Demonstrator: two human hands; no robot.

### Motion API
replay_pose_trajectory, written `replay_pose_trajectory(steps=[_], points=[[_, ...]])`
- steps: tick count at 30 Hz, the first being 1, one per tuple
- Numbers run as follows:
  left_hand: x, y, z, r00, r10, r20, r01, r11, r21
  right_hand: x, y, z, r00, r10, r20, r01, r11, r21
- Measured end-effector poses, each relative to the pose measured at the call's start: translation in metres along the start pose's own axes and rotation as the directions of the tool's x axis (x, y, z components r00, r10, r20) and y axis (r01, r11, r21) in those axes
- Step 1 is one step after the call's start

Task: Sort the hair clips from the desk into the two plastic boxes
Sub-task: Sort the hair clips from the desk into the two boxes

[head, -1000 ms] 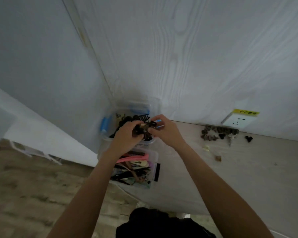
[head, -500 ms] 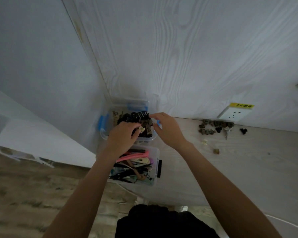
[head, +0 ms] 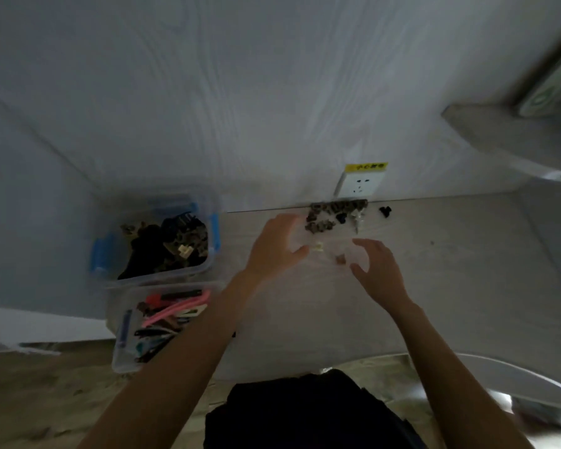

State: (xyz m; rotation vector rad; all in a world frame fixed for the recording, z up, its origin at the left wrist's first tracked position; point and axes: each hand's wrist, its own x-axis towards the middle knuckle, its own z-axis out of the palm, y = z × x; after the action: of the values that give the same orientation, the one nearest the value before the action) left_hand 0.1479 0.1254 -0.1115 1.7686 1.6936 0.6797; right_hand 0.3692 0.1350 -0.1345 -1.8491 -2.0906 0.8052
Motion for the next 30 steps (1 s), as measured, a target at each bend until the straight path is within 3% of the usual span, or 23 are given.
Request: replay_pose_trajectory(steps=[3,7,12,18,21,25,30], points=[[0.027,0.004,0.033,0.975,-0.109,0.191,0.068,0.976,0.208,0.017,0.024,-0.016,0.999,0.018,-0.037,-0.018,1.0,-0.014],[0.051,0.004,0.065,0.945,-0.166,0.281,0.051,0.926,0.375,0.059,0.051,-0.036,0.994,0.053,-0.095,-0.058,0.997,-0.055],[0.079,0.011,0.087,0.945,-0.254,0.206,0.196,0.944,0.263,0.107,0.07,-0.044,0.99,0.121,0.07,-0.116,0.99,-0.075],[0.102,0.013,0.097,0.977,-0.195,0.089,0.155,0.931,0.331,0.128,0.054,-0.029,0.958,-0.107,0.266,0.163,0.966,-0.2],[0.106,0.015,0.097,0.979,-0.171,0.109,0.132,0.944,0.301,0.129,0.053,-0.029,0.968,-0.105,0.228,0.148,0.973,-0.178],[0.088,0.008,0.091,0.975,-0.147,0.167,0.098,0.957,0.273,0.116,0.069,-0.032,0.988,0.013,0.156,0.02,0.977,-0.211],[0.051,-0.007,0.081,0.947,-0.176,0.267,0.099,0.955,0.279,0.067,0.079,-0.027,0.982,0.065,0.178,-0.051,0.995,-0.085]])
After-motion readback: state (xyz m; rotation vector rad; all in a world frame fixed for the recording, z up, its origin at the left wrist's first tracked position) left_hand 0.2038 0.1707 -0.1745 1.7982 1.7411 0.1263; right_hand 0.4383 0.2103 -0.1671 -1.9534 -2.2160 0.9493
